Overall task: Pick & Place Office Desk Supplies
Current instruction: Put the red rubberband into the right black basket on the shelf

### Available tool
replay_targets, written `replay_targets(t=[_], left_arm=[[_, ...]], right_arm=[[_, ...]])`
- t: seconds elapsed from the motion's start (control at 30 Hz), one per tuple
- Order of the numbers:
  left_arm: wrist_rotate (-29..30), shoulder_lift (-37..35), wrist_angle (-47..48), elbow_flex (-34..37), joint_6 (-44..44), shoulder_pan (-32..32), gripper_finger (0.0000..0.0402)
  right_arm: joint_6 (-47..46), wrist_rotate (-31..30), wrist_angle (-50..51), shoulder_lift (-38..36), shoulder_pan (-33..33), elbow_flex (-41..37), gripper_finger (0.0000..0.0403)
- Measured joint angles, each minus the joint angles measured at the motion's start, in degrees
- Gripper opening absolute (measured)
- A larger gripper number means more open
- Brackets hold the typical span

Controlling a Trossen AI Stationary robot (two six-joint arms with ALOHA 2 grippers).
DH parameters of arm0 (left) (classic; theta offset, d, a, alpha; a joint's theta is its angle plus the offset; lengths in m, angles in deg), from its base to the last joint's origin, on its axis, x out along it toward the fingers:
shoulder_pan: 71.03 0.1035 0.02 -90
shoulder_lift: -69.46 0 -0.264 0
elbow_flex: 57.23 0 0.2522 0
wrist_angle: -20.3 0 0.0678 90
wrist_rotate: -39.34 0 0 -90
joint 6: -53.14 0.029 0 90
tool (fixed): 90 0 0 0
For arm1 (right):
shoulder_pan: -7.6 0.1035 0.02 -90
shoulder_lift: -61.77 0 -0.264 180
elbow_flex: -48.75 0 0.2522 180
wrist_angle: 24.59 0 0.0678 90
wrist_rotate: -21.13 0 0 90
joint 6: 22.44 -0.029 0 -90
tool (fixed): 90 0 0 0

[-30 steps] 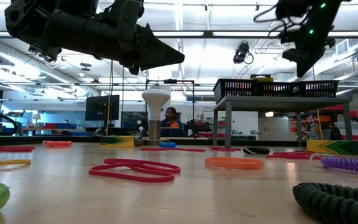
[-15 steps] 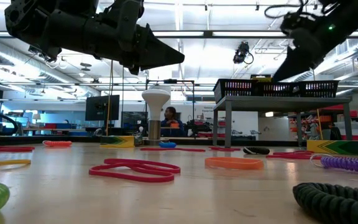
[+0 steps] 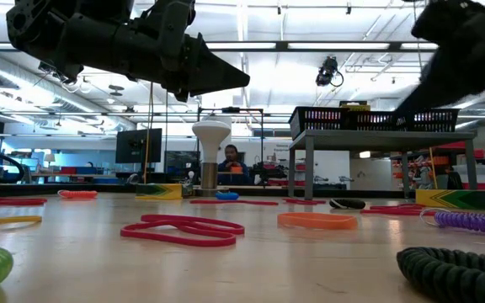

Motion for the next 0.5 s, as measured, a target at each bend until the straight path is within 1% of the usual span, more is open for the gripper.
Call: replay_targets(t=[0.13, 0.2, 0.33, 0.5], left_arm=[[0.0, 0.0, 0.0, 0.0, 0.0, 0.0, 0.003], [0.0, 0.0, 0.0, 0.0, 0.0, 0.0, 0.003], [0.0, 0.0, 0.0, 0.0, 0.0, 0.0, 0.003], [0.0, 0.0, 0.0, 0.0, 0.0, 0.0, 0.003]], right_arm=[[-5.8, 0.3, 1.3, 4.7, 3.1, 0.0, 0.0018], [-8.2, 1.9, 1.7, 7.0, 4.3, 0.0, 0.0031], [-12.6, 5.1, 1.6, 11.2, 5.6, 0.0, 0.0064], [-16.5, 8.5, 1.6, 15.9, 5.8, 0.0, 0.0111]])
